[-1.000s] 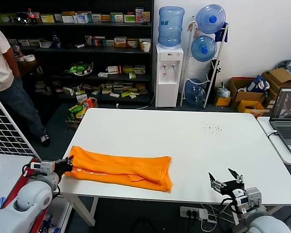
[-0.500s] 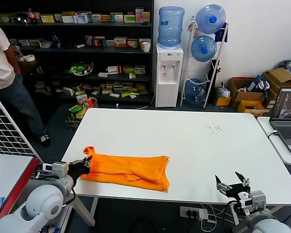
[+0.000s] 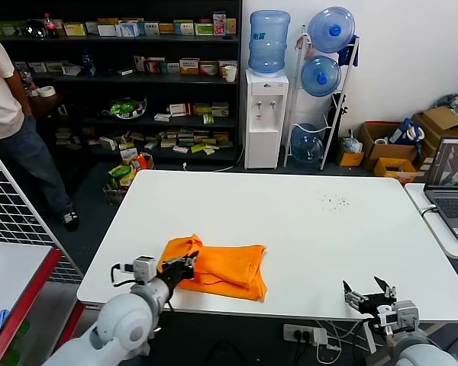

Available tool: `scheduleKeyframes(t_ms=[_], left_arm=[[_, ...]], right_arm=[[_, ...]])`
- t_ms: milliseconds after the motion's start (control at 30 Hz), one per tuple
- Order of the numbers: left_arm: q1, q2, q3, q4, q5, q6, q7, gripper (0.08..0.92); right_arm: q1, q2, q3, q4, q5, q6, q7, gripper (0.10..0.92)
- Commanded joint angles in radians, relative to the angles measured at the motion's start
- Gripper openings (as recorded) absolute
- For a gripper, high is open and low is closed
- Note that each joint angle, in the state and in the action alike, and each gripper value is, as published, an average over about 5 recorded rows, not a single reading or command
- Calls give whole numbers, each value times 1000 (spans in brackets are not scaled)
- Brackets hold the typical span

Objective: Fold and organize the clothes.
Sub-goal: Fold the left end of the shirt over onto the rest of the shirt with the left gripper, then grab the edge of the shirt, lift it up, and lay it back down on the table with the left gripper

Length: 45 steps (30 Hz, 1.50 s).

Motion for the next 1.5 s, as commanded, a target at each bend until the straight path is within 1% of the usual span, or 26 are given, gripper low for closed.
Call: scheduleKeyframes(t_ms=[33, 167, 300, 400, 500, 767, 833, 933, 1100, 1167, 1233, 1333, 1400, 1500], left_arm=[[-130, -265, 154, 110, 7, 8, -39, 105], [-141, -309, 172, 161, 43, 7, -18, 105], [-132, -315, 182, 176, 52, 9, 14, 105], [-116, -312, 185, 162, 41, 17, 34, 128], [-99, -299, 181, 139, 15, 27, 48, 197], [-48, -262, 118, 89, -47, -3, 82, 430], [-45, -230, 94, 87, -26, -10, 94, 491], [-48, -153, 63, 88, 38, -15, 136, 578], [-63, 3, 12, 110, 94, -5, 227, 716], [-70, 54, -9, 133, 119, -8, 263, 771], [-78, 93, -23, 169, 149, -16, 296, 805], [-90, 135, -43, 241, 159, -14, 354, 820], [-96, 148, -62, 285, 120, 8, 388, 822], [-102, 141, -90, 333, 25, 50, 443, 822]], right_arm=[[29, 5, -5, -41, 2, -6, -3, 823], [40, -2, -9, -53, 4, -6, -6, 823], [55, -12, -10, -66, 11, -4, -10, 823], [68, -16, -16, -80, 18, -2, -11, 823], [79, -23, -25, -87, 22, -2, -13, 823], [117, -31, -59, -103, 29, -5, -12, 823], [119, -31, -64, -101, 27, -4, -14, 823], [118, -32, -65, -99, 23, 0, -20, 823], [116, -34, -65, -100, 13, 7, -32, 823], [117, -34, -69, -101, 3, 8, -36, 823], [121, -34, -75, -100, -8, 7, -38, 823], [125, -36, -83, -97, -23, 3, -42, 823], [125, -38, -84, -95, -29, 2, -46, 823], [121, -41, -81, -99, -32, 5, -51, 823]])
